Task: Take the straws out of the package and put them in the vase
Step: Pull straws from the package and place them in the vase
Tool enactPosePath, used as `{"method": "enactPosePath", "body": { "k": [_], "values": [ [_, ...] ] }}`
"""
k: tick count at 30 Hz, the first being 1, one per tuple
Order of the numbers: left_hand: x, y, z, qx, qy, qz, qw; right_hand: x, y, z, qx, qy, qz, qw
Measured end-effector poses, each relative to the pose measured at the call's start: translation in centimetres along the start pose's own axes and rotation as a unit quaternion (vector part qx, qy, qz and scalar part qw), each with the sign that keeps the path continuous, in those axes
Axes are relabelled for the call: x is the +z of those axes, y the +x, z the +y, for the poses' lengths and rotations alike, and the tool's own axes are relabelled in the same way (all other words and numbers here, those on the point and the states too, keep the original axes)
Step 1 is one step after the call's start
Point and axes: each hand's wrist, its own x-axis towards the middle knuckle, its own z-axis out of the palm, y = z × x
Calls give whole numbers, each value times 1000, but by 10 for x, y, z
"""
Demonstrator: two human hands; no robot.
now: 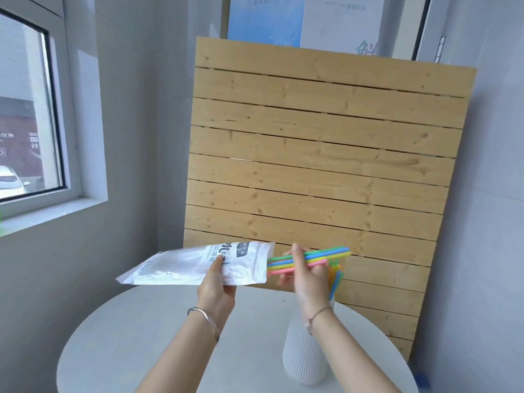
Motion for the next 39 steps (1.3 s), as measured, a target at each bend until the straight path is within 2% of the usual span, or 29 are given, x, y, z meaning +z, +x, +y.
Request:
{"method": "enactPosePath", "body": {
  "k": [2,6,13,19,25,39],
  "values": [
    [-6,5,6,9,-4,14,1000,-15,10,-12,-25,-4,20,999],
    [-6,1,1,3,17,11,1000,-25,17,-26,-19,-20,13,1000],
    [8,-11,-26,-34,34,-21,999,-31,18,-45,-27,-104,-70,992],
    [-8,-7,-25,-25,13,-4,1000,-80,52,-92,-125,-162,-5,979],
    [-14,-6,-23,-17,22,2,1000,-91,58,-83,-135,-299,-80,941],
    [-15,-8,-24,-10,32,0,999,-85,68,-84,-169,-314,-101,929]
  ]
}}
